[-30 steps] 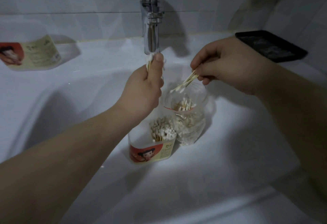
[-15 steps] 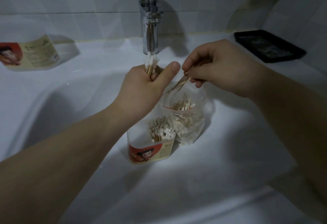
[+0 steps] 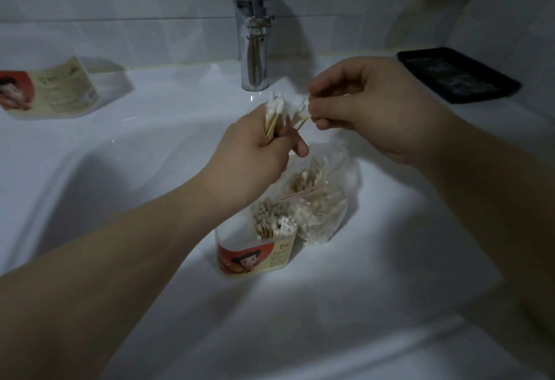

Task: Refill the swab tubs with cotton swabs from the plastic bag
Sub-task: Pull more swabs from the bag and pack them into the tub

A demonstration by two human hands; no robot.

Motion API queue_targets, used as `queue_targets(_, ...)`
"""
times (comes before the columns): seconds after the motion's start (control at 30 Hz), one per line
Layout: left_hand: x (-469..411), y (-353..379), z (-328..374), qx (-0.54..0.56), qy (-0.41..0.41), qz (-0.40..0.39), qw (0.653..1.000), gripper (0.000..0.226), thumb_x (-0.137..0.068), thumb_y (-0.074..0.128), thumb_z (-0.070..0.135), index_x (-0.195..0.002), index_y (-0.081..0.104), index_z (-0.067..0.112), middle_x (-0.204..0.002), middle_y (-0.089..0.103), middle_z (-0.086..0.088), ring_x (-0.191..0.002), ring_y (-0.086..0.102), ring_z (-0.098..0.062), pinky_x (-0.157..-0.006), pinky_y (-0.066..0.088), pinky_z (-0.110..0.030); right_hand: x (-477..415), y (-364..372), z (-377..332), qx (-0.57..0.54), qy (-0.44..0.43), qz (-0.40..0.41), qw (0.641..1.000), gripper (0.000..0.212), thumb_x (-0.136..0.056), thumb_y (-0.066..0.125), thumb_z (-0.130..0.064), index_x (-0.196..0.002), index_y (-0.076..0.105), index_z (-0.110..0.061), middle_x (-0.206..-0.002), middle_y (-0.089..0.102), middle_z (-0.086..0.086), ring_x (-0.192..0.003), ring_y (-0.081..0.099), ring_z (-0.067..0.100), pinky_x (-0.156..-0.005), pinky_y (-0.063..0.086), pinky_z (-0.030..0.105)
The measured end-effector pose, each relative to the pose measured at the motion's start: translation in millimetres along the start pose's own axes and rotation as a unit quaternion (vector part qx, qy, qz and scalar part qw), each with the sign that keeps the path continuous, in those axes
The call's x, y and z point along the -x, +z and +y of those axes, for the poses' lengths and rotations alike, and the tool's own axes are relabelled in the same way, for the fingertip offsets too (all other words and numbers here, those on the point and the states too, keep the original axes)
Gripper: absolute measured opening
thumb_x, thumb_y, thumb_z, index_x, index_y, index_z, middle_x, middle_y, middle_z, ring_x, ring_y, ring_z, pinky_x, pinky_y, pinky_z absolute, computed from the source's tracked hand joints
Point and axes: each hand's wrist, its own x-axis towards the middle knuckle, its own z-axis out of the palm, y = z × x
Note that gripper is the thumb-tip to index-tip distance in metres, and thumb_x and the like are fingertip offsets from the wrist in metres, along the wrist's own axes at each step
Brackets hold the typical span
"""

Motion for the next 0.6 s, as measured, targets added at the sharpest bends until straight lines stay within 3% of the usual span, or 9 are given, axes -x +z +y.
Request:
queue_targets(0.2, -0.7, 0.4, -3.3, 0.039, -0.012, -0.024, 0.999, 0.029, -0.100, 0.043, 0.003, -0.097, 0.038, 0.032, -0.072, 0.061, 0.008, -0.057, 0.046, -0.010, -0.052, 0.039, -0.030, -1.1, 2.1, 0.5, -0.054, 0.024, 0.016, 0.998, 0.018, -0.081, 0.077, 0.009, -0.089, 0.070, -0.006, -0.085, 0.068, 0.012, -0.076, 0.073, 0.018, -0.074, 0.059, 0.022)
queue_targets(0.37, -0.5, 0.9, 0.2, 0.032, -0.024, -0.025, 0.999, 0.029, -0.104, 0.042, 0.006, -0.116, 0.049, 0.031, -0.068, 0.061, 0.012, -0.058, 0.047, -0.009, -0.056, 0.044, -0.029, -3.6, -0.4, 3.8, -0.045, 0.027, 0.034, 0.998, 0.021, -0.079, 0.078, 0.010, -0.088, 0.071, -0.008, -0.085, 0.069, 0.013, -0.079, 0.074, 0.020, -0.076, 0.059, 0.023)
queue_targets(0.43, -0.1, 0.9, 1.2, -0.015, -0.027, -0.036, 0.999, 0.022, -0.104, 0.043, 0.007, -0.098, 0.061, 0.018, -0.061, 0.057, 0.010, -0.056, 0.048, -0.013, -0.057, 0.047, -0.034, -3.8, -0.8, 4.9, -0.014, 0.005, 0.039, 0.999, 0.023, -0.078, 0.080, 0.008, -0.089, 0.072, -0.010, -0.086, 0.070, 0.016, -0.078, 0.074, 0.022, -0.077, 0.061, 0.027)
queue_targets(0.5, 0.7, 1.9, 0.8, -0.042, -0.034, -0.038, 0.998, 0.030, -0.103, 0.045, 0.008, -0.081, 0.064, 0.013, -0.058, 0.052, 0.002, -0.055, 0.048, -0.017, -0.060, 0.049, -0.037, -3.1, -0.1, 4.9, 0.022, -0.024, 0.038, 0.999, 0.024, -0.078, 0.080, 0.007, -0.089, 0.073, -0.014, -0.089, 0.073, 0.016, -0.078, 0.074, 0.023, -0.078, 0.062, 0.031)
queue_targets(0.6, 0.9, 1.9, -0.9, -0.045, -0.036, -0.039, 0.998, 0.027, -0.103, 0.050, 0.014, -0.080, 0.065, 0.017, -0.055, 0.054, 0.010, -0.054, 0.049, -0.015, -0.060, 0.048, -0.035, -0.7, 2.9, 4.1, 0.042, -0.039, 0.027, 0.998, 0.026, -0.079, 0.078, 0.009, -0.090, 0.073, -0.014, -0.090, 0.077, 0.010, -0.082, 0.076, 0.020, -0.079, 0.063, 0.030)
